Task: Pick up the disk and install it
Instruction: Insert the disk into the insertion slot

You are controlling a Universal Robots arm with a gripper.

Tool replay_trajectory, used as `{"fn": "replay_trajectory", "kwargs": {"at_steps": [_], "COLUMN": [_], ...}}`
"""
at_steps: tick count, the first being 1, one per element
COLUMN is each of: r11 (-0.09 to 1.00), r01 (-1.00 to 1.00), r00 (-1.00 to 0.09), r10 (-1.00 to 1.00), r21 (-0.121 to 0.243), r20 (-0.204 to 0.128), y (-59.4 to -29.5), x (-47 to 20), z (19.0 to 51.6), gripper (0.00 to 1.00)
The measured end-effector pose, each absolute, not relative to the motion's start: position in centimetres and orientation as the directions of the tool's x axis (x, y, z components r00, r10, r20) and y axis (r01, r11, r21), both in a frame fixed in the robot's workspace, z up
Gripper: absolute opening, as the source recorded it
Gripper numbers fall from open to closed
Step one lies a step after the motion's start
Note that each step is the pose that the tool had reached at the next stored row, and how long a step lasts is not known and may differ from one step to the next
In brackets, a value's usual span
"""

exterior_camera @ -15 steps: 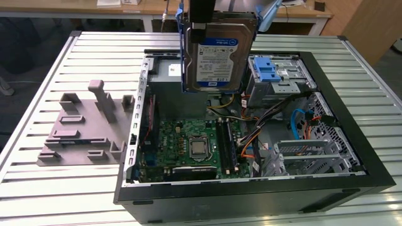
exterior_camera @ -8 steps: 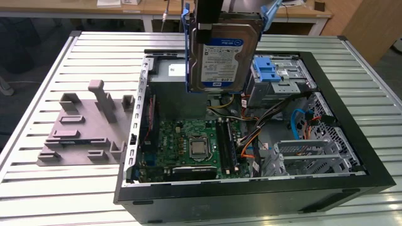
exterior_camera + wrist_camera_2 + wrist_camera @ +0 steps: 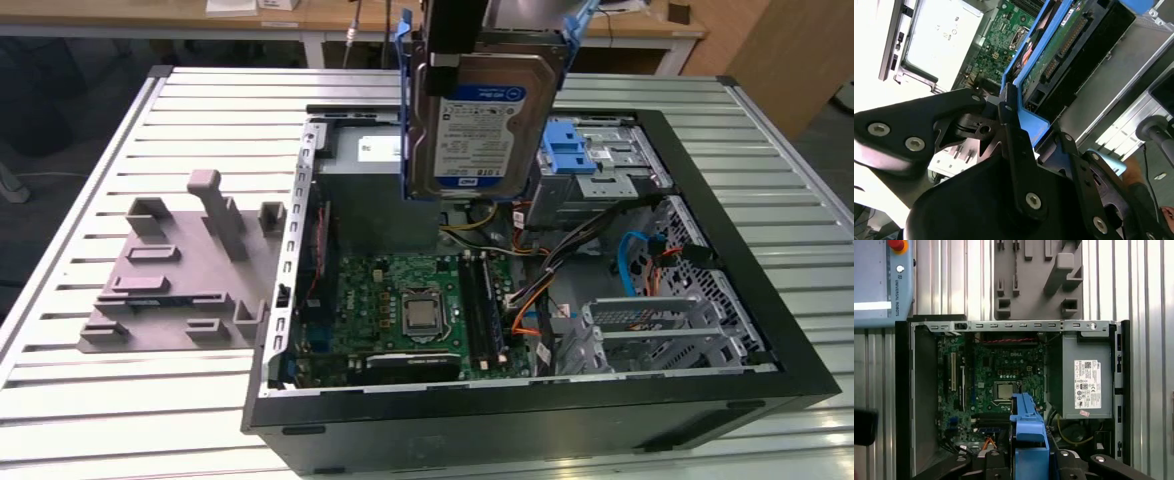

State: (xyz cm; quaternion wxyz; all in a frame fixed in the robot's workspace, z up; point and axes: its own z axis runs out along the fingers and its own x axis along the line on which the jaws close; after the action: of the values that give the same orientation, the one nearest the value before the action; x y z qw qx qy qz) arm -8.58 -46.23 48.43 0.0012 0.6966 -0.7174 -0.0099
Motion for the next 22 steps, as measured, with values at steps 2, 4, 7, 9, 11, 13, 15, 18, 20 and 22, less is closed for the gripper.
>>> {"fn": "replay_trajectory", "kwargs": {"at_steps": [2, 4, 7, 9, 11, 13, 15, 18, 20, 22], "r11": [0.029, 0.029, 0.029, 0.029, 0.029, 0.029, 0.029, 0.029, 0.029, 0.029], "r01": [-0.999, -0.999, -0.999, -0.999, -0.999, -0.999, -0.999, -0.999, -0.999, -0.999], "r00": [-0.03, -0.029, -0.03, -0.029, -0.029, -0.03, -0.03, -0.029, -0.029, -0.03], "r10": [-0.999, -0.999, -0.999, -0.999, -0.999, -1.0, -1.0, -1.0, -1.0, -1.0], "r21": [0.016, 0.016, 0.016, 0.016, 0.016, 0.016, 0.016, 0.016, 0.016, 0.016], "r20": [-0.012, -0.012, -0.012, -0.012, -0.012, -0.01, -0.009, -0.009, -0.009, -0.009], "y": [-46.4, -46.7, -47.2, -47.4, -47.6, -48.0, -48.4, -49.3, -49.8, -50.3], "x": [-8.5, -8.3, -8.2, -8.1, -8.1, -8.0, -8.0, -8.0, -8.0, -8.0], "z": [48.4, 48.4, 48.4, 48.3, 48.3, 48.3, 48.3, 48.1, 48.0, 48.0], "gripper": [0.36, 0.36, 0.36, 0.36, 0.36, 0.36, 0.36, 0.36, 0.36, 0.36]}}
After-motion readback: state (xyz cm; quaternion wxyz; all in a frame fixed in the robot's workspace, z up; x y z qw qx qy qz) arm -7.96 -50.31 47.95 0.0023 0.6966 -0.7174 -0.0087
